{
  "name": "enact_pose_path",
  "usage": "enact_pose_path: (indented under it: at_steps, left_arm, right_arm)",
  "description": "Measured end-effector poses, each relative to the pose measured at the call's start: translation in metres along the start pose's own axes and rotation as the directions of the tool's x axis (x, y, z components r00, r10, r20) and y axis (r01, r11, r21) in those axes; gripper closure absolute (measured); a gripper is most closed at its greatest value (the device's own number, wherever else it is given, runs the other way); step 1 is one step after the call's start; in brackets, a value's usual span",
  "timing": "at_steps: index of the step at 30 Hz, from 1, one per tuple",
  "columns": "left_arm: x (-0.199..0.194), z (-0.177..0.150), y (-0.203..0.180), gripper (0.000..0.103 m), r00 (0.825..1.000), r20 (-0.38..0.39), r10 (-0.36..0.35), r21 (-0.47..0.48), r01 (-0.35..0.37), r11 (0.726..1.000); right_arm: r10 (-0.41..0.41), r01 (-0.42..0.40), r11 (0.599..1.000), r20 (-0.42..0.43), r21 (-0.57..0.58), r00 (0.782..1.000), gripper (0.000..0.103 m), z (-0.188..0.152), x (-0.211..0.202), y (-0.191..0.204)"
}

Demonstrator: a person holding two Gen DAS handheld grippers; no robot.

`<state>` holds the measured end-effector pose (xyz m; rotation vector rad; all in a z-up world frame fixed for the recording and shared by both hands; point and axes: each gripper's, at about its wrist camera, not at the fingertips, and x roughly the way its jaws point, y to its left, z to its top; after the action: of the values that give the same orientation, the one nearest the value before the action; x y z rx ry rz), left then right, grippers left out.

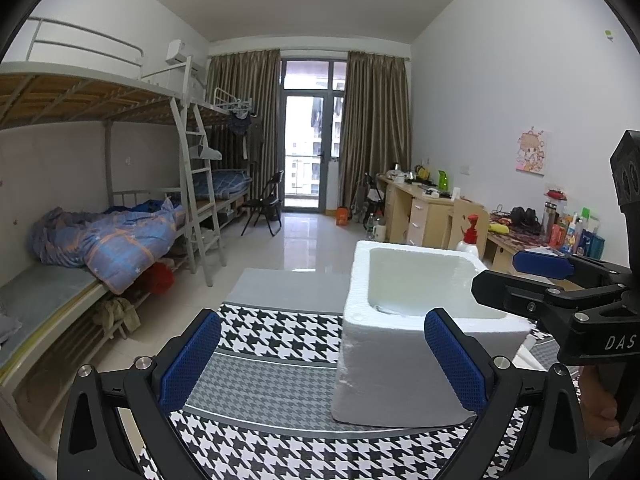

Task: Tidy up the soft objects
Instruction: 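Withdraw both tools from the foam box back over the table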

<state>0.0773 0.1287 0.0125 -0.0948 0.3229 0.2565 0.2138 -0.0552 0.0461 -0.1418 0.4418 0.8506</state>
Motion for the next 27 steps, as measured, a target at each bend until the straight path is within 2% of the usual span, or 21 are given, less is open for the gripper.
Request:
enact_pose_path:
  at_steps: [27]
  left_arm:
    - [-0.01,0.003,-0.055,0.001,0.996,0.002,-0.093,0.05,0.093,0.994]
  right_arm:
    - [-0.095,0.091,0.994,0.071,0.067,0.993,0.007,-0.019,-0.059,-0.037]
